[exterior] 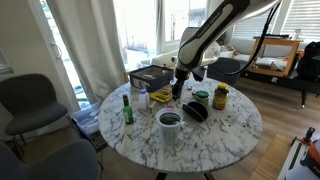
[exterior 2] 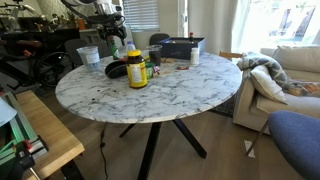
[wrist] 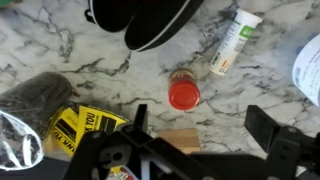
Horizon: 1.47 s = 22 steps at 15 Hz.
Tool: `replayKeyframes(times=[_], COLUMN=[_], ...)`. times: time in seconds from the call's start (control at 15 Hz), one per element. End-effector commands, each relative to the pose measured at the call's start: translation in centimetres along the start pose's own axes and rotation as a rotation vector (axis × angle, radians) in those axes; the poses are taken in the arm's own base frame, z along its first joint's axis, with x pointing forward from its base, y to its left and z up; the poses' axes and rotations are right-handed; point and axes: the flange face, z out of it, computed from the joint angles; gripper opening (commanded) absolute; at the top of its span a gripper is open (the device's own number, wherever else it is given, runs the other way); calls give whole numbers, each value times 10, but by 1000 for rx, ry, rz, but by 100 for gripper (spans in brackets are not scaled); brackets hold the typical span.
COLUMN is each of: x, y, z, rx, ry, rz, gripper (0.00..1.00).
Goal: Put the small bottle on the clear cup
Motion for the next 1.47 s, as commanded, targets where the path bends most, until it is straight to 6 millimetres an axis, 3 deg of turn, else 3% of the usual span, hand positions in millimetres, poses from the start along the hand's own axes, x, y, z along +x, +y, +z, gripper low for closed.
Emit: replayKeyframes(times=[0.0,0.2,0.4,1.0,1.4], x=[1,1,11,16,20], y=[-1,5,-1,-6,-5], z=[1,-7,24,88,110], rx=[0,-11,7,-17,-11], ry=[-3,11,42,91,98], rz=[1,12,18,35,13], gripper=[100,100,100,100,97])
